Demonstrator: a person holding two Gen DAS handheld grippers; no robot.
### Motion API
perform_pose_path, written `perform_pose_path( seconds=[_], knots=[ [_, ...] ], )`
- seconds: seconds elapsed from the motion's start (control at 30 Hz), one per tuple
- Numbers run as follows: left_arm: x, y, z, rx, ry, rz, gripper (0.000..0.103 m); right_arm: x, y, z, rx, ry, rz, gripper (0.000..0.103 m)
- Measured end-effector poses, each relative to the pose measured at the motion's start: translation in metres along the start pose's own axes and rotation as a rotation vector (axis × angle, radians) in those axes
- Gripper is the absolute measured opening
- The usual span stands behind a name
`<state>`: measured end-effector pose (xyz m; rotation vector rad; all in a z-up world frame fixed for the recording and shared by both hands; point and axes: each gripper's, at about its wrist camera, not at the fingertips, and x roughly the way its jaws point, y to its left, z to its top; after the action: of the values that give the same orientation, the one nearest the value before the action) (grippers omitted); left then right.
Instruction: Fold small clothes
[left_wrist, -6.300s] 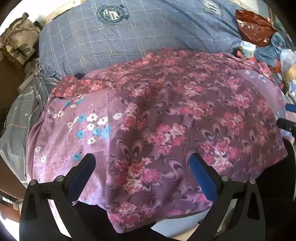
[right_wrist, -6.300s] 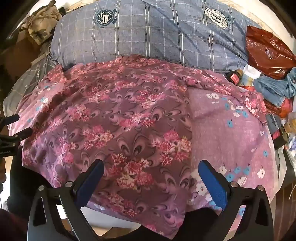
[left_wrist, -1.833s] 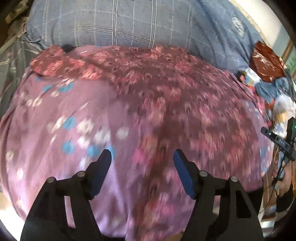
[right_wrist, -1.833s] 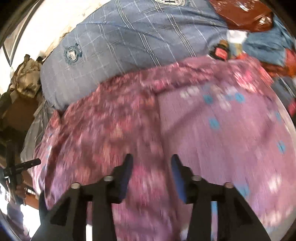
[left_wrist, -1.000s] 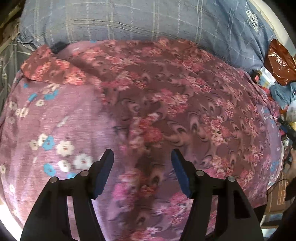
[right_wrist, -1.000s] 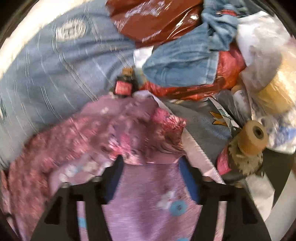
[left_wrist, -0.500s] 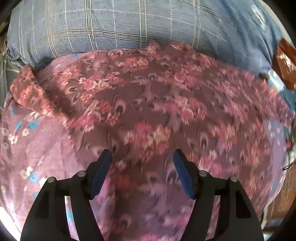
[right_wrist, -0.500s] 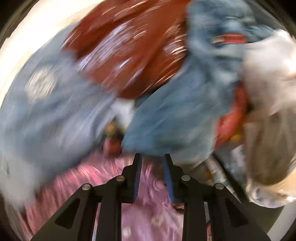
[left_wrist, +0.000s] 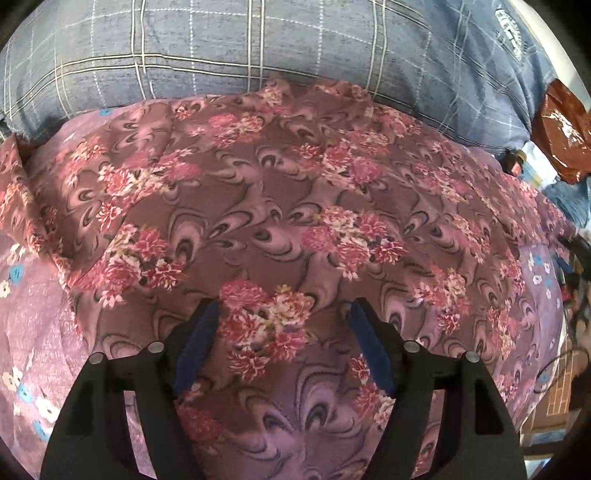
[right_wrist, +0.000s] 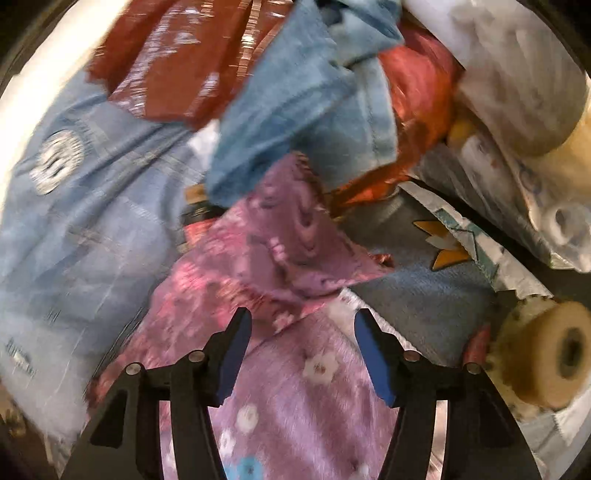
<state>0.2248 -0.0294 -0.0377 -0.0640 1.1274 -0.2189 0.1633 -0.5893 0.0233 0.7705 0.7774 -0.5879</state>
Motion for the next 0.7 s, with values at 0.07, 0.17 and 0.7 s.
perform_pose_path(
  seconds=[0.07,0.17,0.7],
  knots=[
    [0.0,0.002,-0.001,0.002,-0.009,-0.013,0.074,0.007,0.0,0.004,0.028,-0.033,-0.019,0.061],
    [-0.001,0.002,-0.003,0.014,-0.019,-0.024,0.074,0.024,0.0,0.011,0.053,-0.066,-0.05,0.064],
    [-0.005,0.011,0.014,0.044,-0.172,-0.049,0.074,-0.047,0.106,-0.029,-0.252,-0.135,0.121,0.016]
  ],
)
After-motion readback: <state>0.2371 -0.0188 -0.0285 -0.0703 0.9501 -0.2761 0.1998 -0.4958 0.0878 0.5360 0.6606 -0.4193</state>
